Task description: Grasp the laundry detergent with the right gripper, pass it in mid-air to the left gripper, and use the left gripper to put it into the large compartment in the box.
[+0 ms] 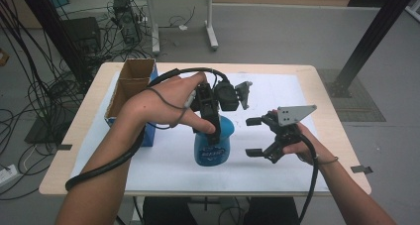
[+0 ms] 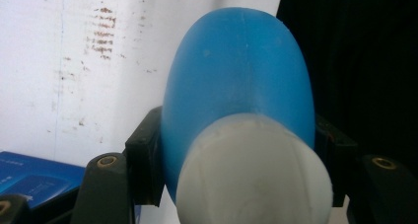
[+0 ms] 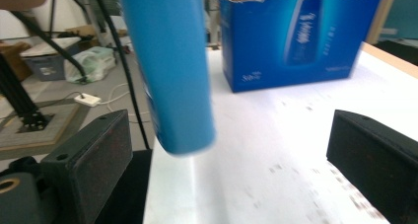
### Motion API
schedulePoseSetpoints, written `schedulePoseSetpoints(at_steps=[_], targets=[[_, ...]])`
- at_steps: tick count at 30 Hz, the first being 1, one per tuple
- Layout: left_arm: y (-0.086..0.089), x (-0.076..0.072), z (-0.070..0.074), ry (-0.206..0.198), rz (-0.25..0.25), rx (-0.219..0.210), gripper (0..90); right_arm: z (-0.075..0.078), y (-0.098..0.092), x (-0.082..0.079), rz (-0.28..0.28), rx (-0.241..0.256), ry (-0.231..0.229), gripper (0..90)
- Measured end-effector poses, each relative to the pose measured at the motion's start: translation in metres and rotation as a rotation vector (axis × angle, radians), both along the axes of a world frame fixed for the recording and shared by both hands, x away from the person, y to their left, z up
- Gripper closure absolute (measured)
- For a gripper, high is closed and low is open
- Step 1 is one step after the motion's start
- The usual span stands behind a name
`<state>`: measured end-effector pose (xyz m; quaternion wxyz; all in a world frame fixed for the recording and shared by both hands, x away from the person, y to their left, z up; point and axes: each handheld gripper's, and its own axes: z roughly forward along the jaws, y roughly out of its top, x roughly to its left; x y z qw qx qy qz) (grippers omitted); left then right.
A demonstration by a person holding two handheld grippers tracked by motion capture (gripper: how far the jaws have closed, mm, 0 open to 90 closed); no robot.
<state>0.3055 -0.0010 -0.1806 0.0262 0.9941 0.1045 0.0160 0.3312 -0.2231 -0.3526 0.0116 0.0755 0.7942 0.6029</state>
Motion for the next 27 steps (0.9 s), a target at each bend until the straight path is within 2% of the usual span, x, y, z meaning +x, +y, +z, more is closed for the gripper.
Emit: schedulePoseSetpoints(at_steps=[7,13,18,27], targets=[[0.002,0.0,0.0,-0.005,0.003,-0.006,37.5,-0.006,-0.037,0.003,-0.1,0.005,0.009,2.9],[0.004,-0.001,0.0,-0.002,0.001,-0.006,37.5,-0.01,-0.061,0.003,-0.159,-0.006,0.014,2.8],[0.005,0.0,0.001,-0.004,0.003,-0.01,37.5,-0.012,-0.067,0.003,-0.181,-0.007,0.018,2.7],[0.005,0.0,0.003,-0.005,0.011,-0.003,37.5,-0.012,-0.069,0.005,-0.185,0.0,0.02,2.8]])
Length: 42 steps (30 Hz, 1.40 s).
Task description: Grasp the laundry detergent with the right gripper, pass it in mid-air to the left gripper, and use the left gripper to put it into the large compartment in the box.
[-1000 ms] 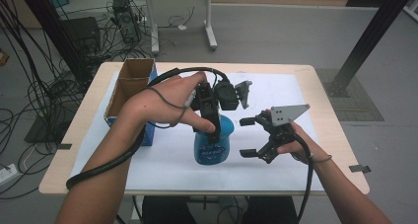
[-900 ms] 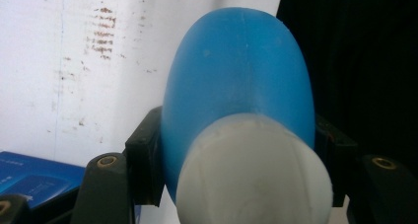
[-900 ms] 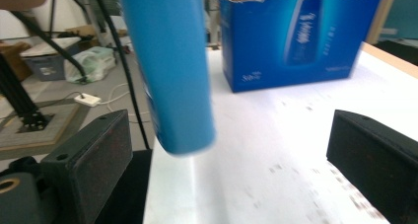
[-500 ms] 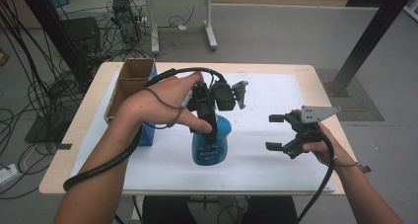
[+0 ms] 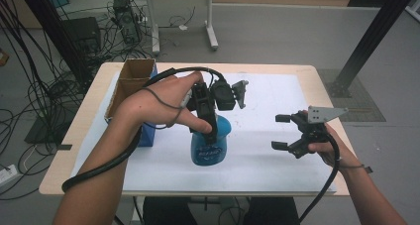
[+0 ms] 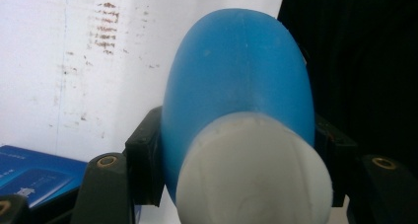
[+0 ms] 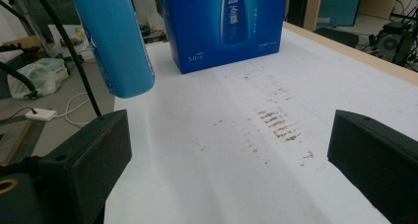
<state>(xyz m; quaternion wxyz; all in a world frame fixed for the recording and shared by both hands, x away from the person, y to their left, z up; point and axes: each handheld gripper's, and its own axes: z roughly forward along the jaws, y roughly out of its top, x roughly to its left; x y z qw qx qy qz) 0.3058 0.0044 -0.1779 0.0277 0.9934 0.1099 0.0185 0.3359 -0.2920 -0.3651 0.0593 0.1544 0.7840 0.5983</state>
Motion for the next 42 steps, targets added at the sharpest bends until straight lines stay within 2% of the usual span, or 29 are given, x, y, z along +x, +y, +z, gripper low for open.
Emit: schedulePoseSetpoints(at_steps=[3,8,10,16,18,19,24,26,28,29,30,31,35,36,38,40,42], targets=[[0.001,0.001,0.001,0.009,0.005,0.004,37.5,-0.001,0.0,0.001,-0.003,0.0,-0.002,2.8],[0.001,0.002,0.004,0.001,0.009,0.0,37.5,-0.004,-0.003,0.002,-0.013,-0.012,0.001,2.8],[0.001,0.002,0.006,-0.002,0.014,0.001,37.5,-0.006,-0.004,0.003,-0.022,-0.037,-0.001,2.8],[0.0,0.007,0.014,-0.012,0.05,0.011,37.5,-0.01,-0.006,0.004,-0.045,-0.068,0.008,2.8],[0.001,0.008,0.018,-0.018,0.071,0.007,37.5,-0.011,-0.006,0.005,-0.064,-0.114,0.02,2.8],[0.002,0.009,0.021,-0.024,0.081,0.003,37.5,-0.011,-0.006,0.005,-0.064,-0.114,0.02,2.8],[0.007,0.015,0.034,-0.038,0.13,-0.017,37.5,-0.009,-0.008,0.006,-0.107,-0.228,0.048,3.1],[0.009,0.017,0.039,-0.036,0.158,-0.021,37.5,-0.008,-0.009,0.006,-0.119,-0.279,0.065,3.2],[0.011,0.021,0.044,-0.035,0.199,-0.023,37.5,-0.006,-0.009,0.007,-0.147,-0.363,0.079,3.4],[0.011,0.021,0.044,-0.035,0.199,-0.023,37.5,-0.006,-0.009,0.007,-0.147,-0.363,0.079,3.4],[0.012,0.023,0.046,-0.033,0.215,-0.019,37.5,-0.006,-0.009,0.008,-0.171,-0.414,0.094,3.6],[0.013,0.025,0.048,-0.034,0.229,-0.013,37.5,-0.006,-0.009,0.008,-0.171,-0.414,0.094,3.6],[0.017,0.03,0.055,-0.042,0.291,-0.011,37.5,-0.007,-0.011,0.008,-0.183,-0.475,0.102,3.7],[0.018,0.031,0.058,-0.045,0.302,-0.009,37.5,-0.007,-0.011,0.008,-0.183,-0.475,0.102,3.7],[0.021,0.034,0.064,-0.05,0.339,-0.012,37.5,-0.007,-0.011,0.009,-0.193,-0.494,0.117,3.6],[0.024,0.035,0.069,-0.059,0.355,-0.018,37.5,-0.007,-0.011,0.009,-0.199,-0.533,0.133,3.7],[0.026,0.037,0.074,-0.066,0.378,-0.016,37.6,-0.007,-0.011,0.01,-0.205,-0.552,0.15,3.8]])
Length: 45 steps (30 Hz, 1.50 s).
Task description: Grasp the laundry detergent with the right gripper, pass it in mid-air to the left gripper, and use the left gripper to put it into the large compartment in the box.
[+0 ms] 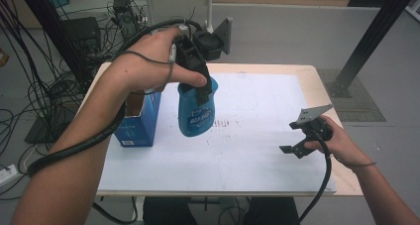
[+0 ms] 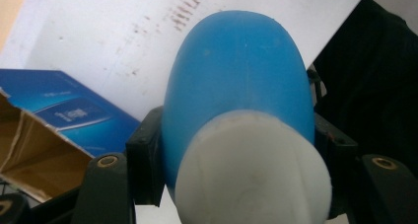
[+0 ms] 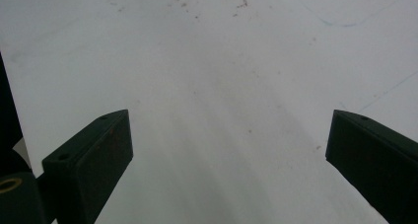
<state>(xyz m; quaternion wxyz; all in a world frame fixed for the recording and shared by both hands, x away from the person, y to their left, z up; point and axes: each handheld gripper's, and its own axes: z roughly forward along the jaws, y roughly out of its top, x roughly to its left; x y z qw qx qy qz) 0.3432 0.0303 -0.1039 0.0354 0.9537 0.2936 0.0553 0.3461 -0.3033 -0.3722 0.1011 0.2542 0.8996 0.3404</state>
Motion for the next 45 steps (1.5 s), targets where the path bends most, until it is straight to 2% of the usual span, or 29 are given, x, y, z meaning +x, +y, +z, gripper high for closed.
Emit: schedulePoseSetpoints(at_steps=[10,13,16,17,22,29,36,45], targets=[[0.02,0.021,0.023,-0.019,0.143,-0.017,37.6,0.0,0.0,0.002,-0.029,-0.09,0.085,4.4],[0.026,0.025,0.03,-0.019,0.178,-0.018,37.6,0.0,0.001,0.003,-0.036,-0.142,0.109,4.4],[0.034,0.031,0.038,-0.014,0.216,-0.022,37.6,0.0,0.001,0.003,-0.036,-0.158,0.135,4.5],[0.036,0.032,0.041,-0.019,0.231,-0.028,37.5,0.0,0.003,0.004,-0.039,-0.187,0.152,4.4],[0.052,0.039,0.051,-0.034,0.304,-0.041,37.6,0.001,0.005,0.004,-0.038,-0.218,0.181,4.3],[0.073,0.048,0.058,-0.032,0.38,-0.037,37.5,0.001,0.012,0.007,-0.045,-0.306,0.216,4.3],[0.098,0.055,0.07,-0.033,0.471,-0.02,37.6,0.001,0.015,0.008,-0.045,-0.357,0.235,4.6],[0.128,0.064,0.087,-0.041,0.581,-0.029,37.6,0.0,0.016,0.008,-0.049,-0.37,0.254,5.3]])
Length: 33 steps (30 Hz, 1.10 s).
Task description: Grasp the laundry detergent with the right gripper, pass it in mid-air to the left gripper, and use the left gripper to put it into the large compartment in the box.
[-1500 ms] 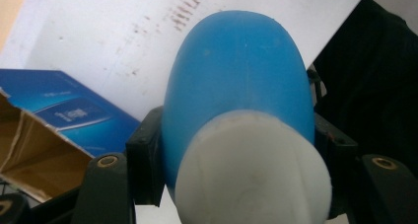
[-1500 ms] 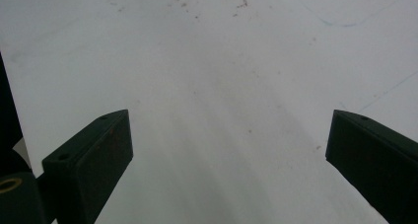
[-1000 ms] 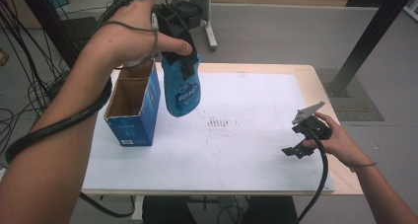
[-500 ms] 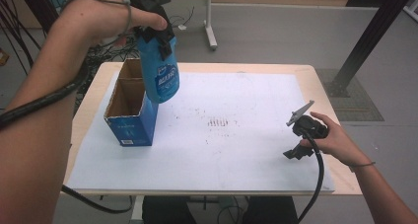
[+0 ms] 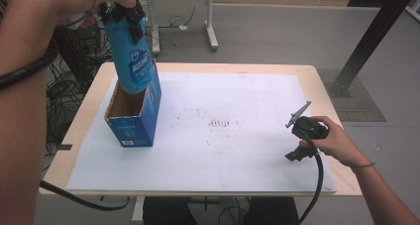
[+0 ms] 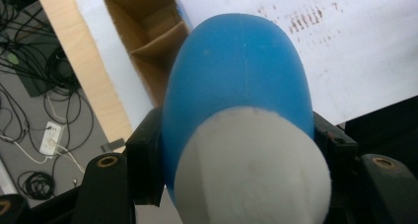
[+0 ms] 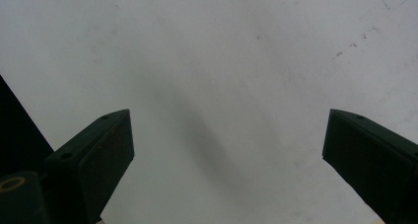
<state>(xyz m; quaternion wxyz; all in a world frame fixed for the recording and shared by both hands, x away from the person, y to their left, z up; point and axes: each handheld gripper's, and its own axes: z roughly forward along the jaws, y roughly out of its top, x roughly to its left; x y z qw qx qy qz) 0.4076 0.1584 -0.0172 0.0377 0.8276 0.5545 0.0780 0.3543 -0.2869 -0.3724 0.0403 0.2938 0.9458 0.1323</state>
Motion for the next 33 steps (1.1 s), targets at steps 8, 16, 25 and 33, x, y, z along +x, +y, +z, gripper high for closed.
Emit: schedulePoseSetpoints(at_steps=[8,16,25,33], targets=[[0.016,0.007,0.012,-0.007,0.057,-0.024,37.6,0.0,0.001,0.0,-0.003,-0.002,-0.008,5.3],[0.024,0.009,0.008,-0.028,0.092,-0.037,37.6,0.0,0.0,-0.001,-0.014,0.003,-0.012,5.3],[0.026,0.006,-0.009,-0.06,0.12,-0.041,37.6,-0.003,0.001,-0.001,-0.016,0.011,-0.002,5.4],[0.037,0.008,-0.023,-0.079,0.16,-0.07,37.6,-0.005,0.003,-0.001,-0.015,0.016,-0.002,5.4]])
